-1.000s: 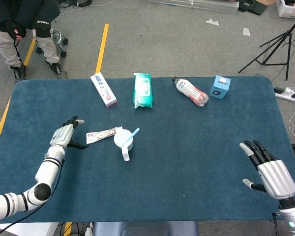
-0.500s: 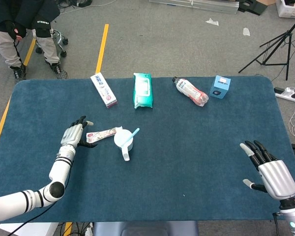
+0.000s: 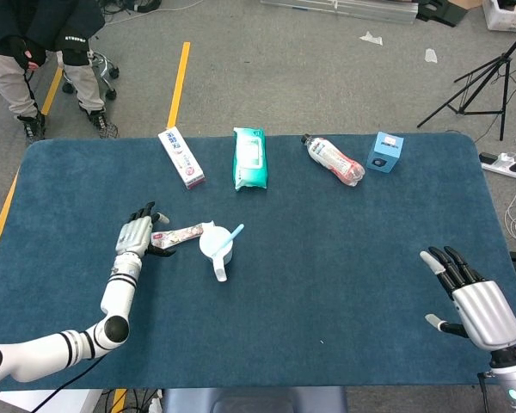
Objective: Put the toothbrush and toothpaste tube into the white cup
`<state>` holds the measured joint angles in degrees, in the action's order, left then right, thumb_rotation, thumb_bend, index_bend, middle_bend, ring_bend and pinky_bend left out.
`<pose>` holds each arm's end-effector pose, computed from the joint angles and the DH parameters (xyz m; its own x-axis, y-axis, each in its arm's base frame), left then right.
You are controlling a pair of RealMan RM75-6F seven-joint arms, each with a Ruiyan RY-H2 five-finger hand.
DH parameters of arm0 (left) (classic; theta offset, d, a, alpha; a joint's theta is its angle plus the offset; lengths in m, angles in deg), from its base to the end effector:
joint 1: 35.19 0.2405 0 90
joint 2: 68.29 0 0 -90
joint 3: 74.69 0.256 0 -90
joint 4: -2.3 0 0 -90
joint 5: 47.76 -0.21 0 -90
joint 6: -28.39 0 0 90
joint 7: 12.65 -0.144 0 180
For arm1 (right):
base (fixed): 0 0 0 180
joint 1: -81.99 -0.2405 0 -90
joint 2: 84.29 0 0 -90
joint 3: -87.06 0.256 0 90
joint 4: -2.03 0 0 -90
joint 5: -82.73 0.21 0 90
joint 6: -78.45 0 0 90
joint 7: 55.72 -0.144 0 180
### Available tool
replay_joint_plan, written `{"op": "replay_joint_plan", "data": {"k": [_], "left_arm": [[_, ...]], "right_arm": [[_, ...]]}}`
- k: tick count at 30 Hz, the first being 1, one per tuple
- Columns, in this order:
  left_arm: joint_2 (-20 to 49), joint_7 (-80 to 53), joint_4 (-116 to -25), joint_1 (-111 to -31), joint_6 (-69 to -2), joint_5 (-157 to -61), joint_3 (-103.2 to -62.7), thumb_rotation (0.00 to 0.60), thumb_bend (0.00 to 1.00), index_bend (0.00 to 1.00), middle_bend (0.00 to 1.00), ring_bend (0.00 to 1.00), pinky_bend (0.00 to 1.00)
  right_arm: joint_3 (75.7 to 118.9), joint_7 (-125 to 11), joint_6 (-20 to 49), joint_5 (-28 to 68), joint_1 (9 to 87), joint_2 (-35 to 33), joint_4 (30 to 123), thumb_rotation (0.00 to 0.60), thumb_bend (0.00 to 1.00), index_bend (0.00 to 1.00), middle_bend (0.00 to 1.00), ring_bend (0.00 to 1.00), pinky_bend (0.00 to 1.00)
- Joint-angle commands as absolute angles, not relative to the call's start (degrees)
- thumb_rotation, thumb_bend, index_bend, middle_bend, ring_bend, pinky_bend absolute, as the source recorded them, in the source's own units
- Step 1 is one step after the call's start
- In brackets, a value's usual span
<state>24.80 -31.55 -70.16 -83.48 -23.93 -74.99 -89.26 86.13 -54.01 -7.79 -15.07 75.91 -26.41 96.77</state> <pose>-0.2003 0.3965 -0.0154 0.1290 0.3475 0.9288 0.9652 0.1707 -0.1979 -0.2852 -0.1700 0.1709 0.4976 -0.0245 0.8670 -0.8473 -0.2278 0.4799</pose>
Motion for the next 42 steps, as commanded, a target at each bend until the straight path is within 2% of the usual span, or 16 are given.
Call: {"op": "replay_joint_plan", "data": {"k": [1, 27, 42], "left_arm": [[25.4, -32.19, -69.5, -83.66, -23.82, -74.48, -89.64, 0.6, 0.0, 0.3, 0.0, 0.0, 0.0], [29.81, -35.94, -64.65, -84.24, -22.2, -72.51, -91.08, 0.6, 0.0, 0.3, 0.0, 0.0, 0.0], [31.55, -38.54, -62.25, -84.58, -22.76, -71.2, -92.18, 0.6, 0.0, 0.36, 0.0, 0.0, 0.0]], "right_arm": [[86.07, -54.06, -7.89, -15.2, 75.95, -26.41, 96.73, 0.6, 0.0, 0.04, 0.11, 0.06, 0.42], [85.95, -54.26, -8.1, -15.46, 76.08, -26.52, 96.69, 0.6, 0.0, 0.04, 0.11, 0.06, 0.42], [85.95, -54.78, -8.24, -15.56, 76.1, -26.68, 96.6, 0.6, 0.0, 0.04, 0.11, 0.06, 0.42]]}}
